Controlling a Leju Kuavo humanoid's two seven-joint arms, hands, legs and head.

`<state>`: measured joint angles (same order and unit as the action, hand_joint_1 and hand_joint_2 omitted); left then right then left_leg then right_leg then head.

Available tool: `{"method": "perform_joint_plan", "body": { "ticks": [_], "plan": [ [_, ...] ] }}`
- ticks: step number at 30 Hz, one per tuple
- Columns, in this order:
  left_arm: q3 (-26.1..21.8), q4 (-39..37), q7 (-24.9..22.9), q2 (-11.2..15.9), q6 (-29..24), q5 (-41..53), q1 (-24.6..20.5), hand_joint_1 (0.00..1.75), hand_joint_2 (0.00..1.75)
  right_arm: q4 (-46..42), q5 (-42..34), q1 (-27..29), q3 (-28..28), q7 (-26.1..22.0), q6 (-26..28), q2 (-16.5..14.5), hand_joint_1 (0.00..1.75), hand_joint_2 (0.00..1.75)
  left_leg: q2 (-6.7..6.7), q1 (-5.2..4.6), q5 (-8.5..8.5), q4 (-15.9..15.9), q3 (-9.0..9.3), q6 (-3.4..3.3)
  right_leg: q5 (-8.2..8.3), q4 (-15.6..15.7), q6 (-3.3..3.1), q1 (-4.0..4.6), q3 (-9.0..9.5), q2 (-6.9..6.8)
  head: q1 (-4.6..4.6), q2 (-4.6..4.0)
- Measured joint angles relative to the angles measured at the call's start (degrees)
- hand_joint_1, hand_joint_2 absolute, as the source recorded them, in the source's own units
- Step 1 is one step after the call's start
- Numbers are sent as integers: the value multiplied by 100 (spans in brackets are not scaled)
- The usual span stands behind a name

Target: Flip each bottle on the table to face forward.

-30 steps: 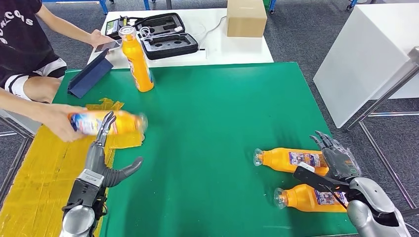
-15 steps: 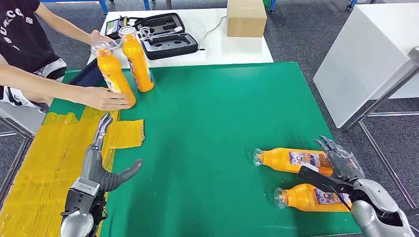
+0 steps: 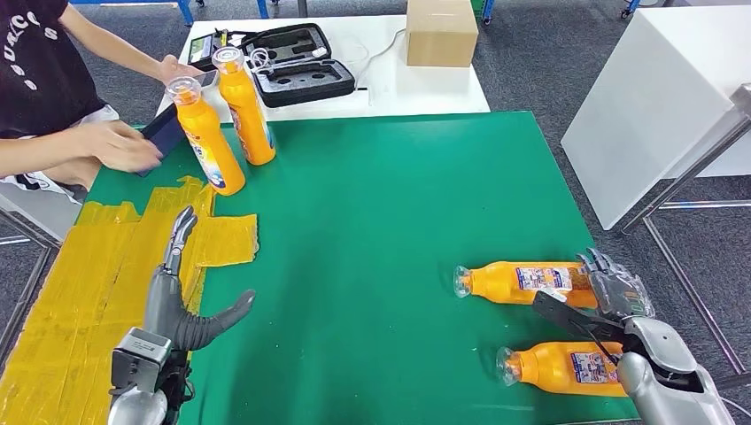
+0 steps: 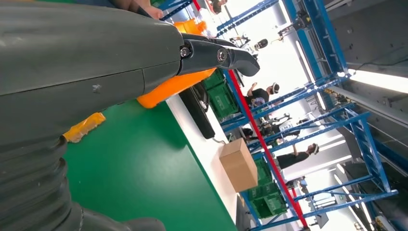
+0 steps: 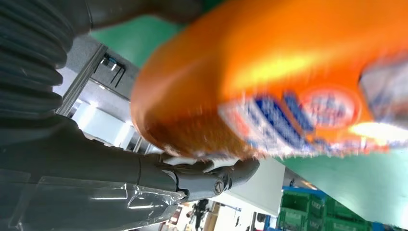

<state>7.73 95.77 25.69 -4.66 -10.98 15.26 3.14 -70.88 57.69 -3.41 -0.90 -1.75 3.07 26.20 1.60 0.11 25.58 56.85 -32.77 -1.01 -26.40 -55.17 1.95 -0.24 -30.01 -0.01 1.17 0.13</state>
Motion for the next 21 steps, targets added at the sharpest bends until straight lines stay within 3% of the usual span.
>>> {"method": "perform_joint_plan", "body": {
  "ticks": [2, 11, 21],
  "plan": [
    [21, 1, -2, -4, -2, 0, 0, 0, 175, 153, 128, -96, -18, -3, 156, -93, 175, 175, -1, 0, 0, 0, 0, 0, 0, 0, 0, 0, 0, 0, 0, 0],
    [62, 1, -22, -21, -4, 0, 0, 0, 175, 464, 308, -329, -32, -116, 564, -476, 175, 175, -2, 1, 0, 0, 3, 0, 0, 0, 0, 0, 2, 0, -1, 0],
    [65, 1, -32, -45, 2, 1, 0, 0, 175, 544, 359, -391, -30, -155, 715, -634, 175, 175, -3, 1, 0, 0, 5, 0, 0, 0, 0, 0, 3, 1, -1, 0]
  ]
}}
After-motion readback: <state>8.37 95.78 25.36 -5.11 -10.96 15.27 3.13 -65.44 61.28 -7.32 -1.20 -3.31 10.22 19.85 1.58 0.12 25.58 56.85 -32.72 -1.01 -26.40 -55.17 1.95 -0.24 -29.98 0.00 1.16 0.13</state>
